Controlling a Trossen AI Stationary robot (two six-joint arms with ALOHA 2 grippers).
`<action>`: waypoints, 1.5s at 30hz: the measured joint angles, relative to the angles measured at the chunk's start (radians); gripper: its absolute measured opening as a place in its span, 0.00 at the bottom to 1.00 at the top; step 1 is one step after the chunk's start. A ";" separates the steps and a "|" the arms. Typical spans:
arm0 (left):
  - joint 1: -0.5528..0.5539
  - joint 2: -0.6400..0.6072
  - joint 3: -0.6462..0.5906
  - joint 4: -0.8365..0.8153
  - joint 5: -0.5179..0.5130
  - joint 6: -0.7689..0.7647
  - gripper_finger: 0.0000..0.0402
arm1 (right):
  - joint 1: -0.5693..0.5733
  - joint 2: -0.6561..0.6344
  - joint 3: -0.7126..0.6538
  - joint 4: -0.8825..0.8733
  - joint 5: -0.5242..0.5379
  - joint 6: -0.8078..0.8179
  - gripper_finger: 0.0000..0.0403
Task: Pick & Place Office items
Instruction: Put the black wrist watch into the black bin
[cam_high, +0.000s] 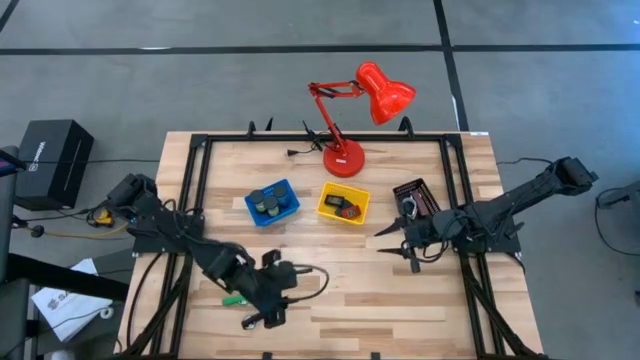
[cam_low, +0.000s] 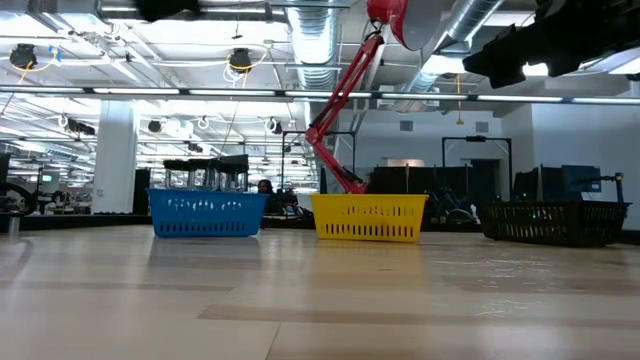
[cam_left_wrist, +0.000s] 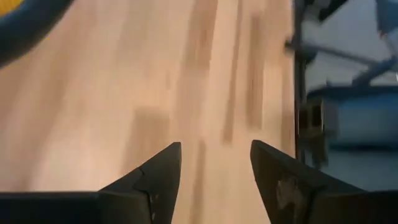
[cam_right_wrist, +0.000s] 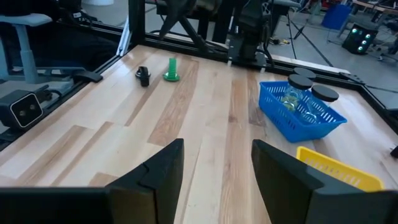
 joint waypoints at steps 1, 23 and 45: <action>-0.008 0.010 0.000 -0.032 0.031 -0.055 0.46 | -0.002 0.000 0.000 0.000 0.000 0.000 0.45; -0.131 0.144 -0.132 -0.106 0.214 -0.460 0.41 | -0.006 0.000 0.000 -0.030 0.001 0.072 0.45; -0.203 0.124 -0.280 -0.005 0.210 -0.483 0.67 | -0.006 0.000 0.000 -0.029 0.001 0.069 0.45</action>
